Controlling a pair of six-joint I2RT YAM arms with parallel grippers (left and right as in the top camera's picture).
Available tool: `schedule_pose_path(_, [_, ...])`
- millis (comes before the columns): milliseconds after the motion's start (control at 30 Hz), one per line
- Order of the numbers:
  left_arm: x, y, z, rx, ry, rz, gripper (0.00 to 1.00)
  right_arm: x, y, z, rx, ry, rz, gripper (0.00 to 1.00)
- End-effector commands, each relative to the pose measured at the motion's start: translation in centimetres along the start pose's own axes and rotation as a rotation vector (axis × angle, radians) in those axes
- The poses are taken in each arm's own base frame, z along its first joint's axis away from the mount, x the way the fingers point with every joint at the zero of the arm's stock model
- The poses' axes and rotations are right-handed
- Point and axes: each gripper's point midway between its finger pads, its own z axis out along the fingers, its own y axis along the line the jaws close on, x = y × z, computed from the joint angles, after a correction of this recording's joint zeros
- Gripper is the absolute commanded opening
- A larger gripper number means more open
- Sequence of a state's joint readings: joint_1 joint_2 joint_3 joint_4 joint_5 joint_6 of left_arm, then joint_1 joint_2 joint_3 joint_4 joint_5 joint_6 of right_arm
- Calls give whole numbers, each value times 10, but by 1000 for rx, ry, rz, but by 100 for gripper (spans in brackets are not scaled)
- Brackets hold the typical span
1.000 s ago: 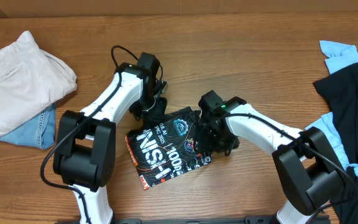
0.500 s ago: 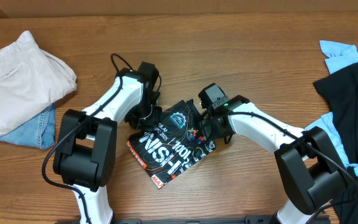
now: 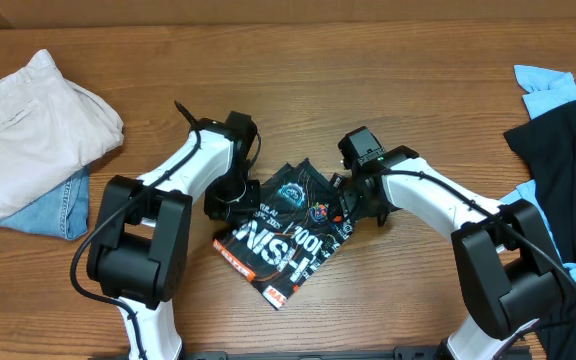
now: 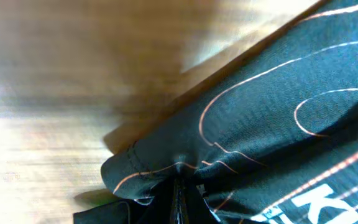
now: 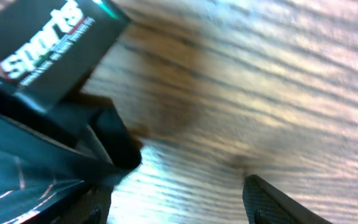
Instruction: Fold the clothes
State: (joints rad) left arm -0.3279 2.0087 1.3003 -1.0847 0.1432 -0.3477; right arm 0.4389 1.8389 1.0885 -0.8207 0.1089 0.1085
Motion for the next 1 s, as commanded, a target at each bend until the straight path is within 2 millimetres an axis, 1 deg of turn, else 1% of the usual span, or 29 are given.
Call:
schedule_pose_path(0, [5, -1, -5, 7, -15, -26, 4, 19, -18, 8, 61, 77, 13, 71])
schedule_pose_path(100, [0, -5, -14, 25, -57, -23, 4, 36, -15, 6, 43, 148, 8, 71])
schedule_pose_path(233, [-4, -8, -22, 40, -95, -21, 5, 61, -1, 1, -44, 257, 9, 72])
schedule_pose_path(300, [-5, -8, -23, 43, -102, -20, 6, 67, -1, 0, -44, 283, 8, 72])
schedule_pose_path(367, [-6, -9, -25, 46, -112, -17, 6, 68, -1, -1, -43, 286, 8, 72])
schedule_pose_path(433, [-15, -14, -37, 62, -160, 10, 8, 67, -1, 0, -44, 282, 8, 72])
schedule_pose_path(467, [-20, -17, -44, 70, -184, 24, 11, 66, -1, 0, -45, 279, 9, 72])
schedule_pose_path(500, [-26, -21, -53, 83, -219, 45, 20, 65, -1, 0, -46, 275, 9, 73])
schedule_pose_path(533, [-33, -25, -64, 96, -256, 63, 38, 65, -1, 0, -46, 273, 9, 73])
schedule_pose_path(567, [-39, -29, -72, 107, -286, 83, 52, 64, 0, 0, -46, 272, 9, 73])
schedule_pose_path(633, [-51, -42, -88, 151, -344, 168, 73, 64, 0, 0, -48, 269, 10, 73])
schedule_pose_path(667, [-55, -52, -95, 186, -372, 230, 77, 63, 0, 1, -51, 267, 10, 73])
schedule_pose_path(767, [-64, -74, -107, 277, -433, 346, 82, 61, 4, 1, -70, 258, 18, 73])
schedule_pose_path(800, [-67, -78, -109, 296, -451, 369, 82, 60, 4, 1, -69, 255, 32, 73])
schedule_pose_path(867, [-74, -81, -109, 301, -474, 376, 80, 59, 5, 1, -73, 253, 36, 73])
schedule_pose_path(967, [-79, -83, -102, 304, -467, 391, 80, 59, 5, 1, -73, 252, 36, 73])
